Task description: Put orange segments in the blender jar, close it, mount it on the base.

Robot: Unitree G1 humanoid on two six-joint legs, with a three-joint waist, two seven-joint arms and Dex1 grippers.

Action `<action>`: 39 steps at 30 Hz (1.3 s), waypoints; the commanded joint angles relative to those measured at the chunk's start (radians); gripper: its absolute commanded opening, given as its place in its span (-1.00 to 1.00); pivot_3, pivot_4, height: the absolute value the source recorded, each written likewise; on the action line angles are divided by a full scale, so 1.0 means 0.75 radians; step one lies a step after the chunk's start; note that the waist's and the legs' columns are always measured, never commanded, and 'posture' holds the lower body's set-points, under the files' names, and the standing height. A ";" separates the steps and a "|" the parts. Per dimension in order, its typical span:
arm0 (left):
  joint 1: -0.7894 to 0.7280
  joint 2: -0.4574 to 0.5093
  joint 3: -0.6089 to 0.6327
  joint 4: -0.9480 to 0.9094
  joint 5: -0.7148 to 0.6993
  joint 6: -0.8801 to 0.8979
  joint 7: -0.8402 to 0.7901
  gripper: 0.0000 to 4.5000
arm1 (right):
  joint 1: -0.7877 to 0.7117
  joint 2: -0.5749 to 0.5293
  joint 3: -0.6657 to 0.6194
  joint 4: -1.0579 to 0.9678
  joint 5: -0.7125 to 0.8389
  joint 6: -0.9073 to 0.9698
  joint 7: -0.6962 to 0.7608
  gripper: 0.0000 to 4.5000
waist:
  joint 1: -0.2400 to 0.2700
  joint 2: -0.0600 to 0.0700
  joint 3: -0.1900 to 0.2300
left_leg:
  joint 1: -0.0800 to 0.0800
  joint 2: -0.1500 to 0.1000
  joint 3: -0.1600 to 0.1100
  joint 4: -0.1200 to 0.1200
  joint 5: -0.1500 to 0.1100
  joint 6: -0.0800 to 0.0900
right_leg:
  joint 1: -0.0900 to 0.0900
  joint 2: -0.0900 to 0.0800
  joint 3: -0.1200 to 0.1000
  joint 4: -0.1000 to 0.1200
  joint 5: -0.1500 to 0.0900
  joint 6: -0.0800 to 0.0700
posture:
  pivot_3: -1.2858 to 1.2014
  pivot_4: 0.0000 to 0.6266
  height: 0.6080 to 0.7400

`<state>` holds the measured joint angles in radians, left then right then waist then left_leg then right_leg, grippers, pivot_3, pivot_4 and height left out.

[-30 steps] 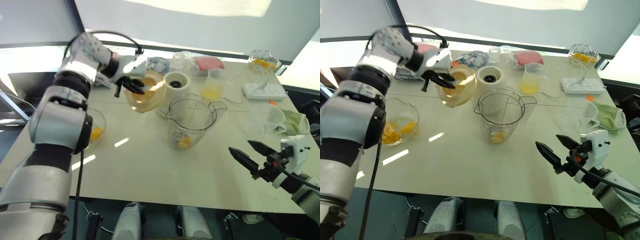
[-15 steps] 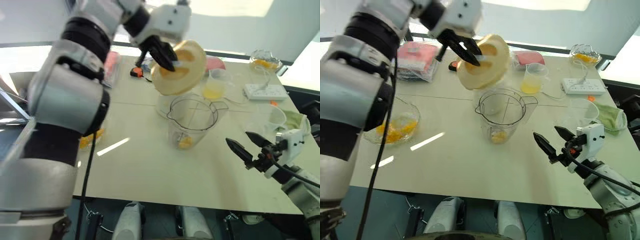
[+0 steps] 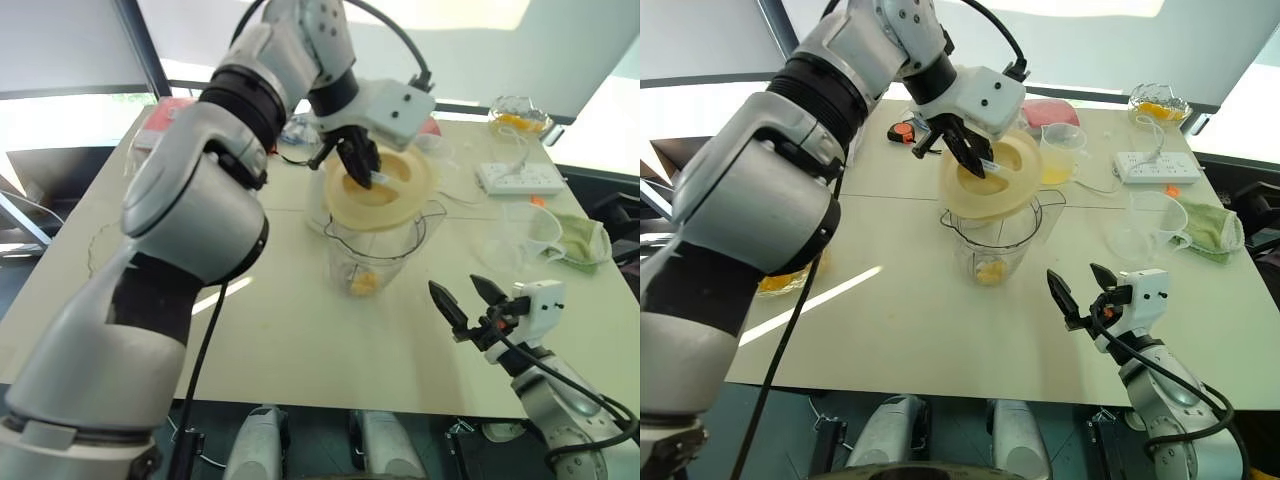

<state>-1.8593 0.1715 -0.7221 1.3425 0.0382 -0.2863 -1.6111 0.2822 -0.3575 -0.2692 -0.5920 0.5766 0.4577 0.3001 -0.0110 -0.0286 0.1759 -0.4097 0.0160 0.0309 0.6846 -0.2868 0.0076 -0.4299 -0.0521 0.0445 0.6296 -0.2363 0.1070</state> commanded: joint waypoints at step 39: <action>0.146 -0.099 -0.550 -0.034 -0.181 -0.042 -0.004 -0.89 | -0.551 0.155 0.237 0.700 -0.529 -0.492 -0.067 1.00 | -0.008 0.010 -0.012 | 0.008 0.000 -0.003 0.002 0.000 0.000 | 0.007 0.007 0.006 0.000 0.002 -0.004 | 0.03 -0.52 1.00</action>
<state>-1.8089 0.1160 -1.0769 1.3136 -0.1024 -0.3295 -1.6062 -0.1094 -0.2292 -0.0843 -0.0829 0.1912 0.1333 0.2421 -0.0168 -0.0215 0.1670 -0.4030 0.0158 0.0286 0.6861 -0.2867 0.0078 -0.4241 -0.0468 0.0493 0.6295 -0.2351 0.1037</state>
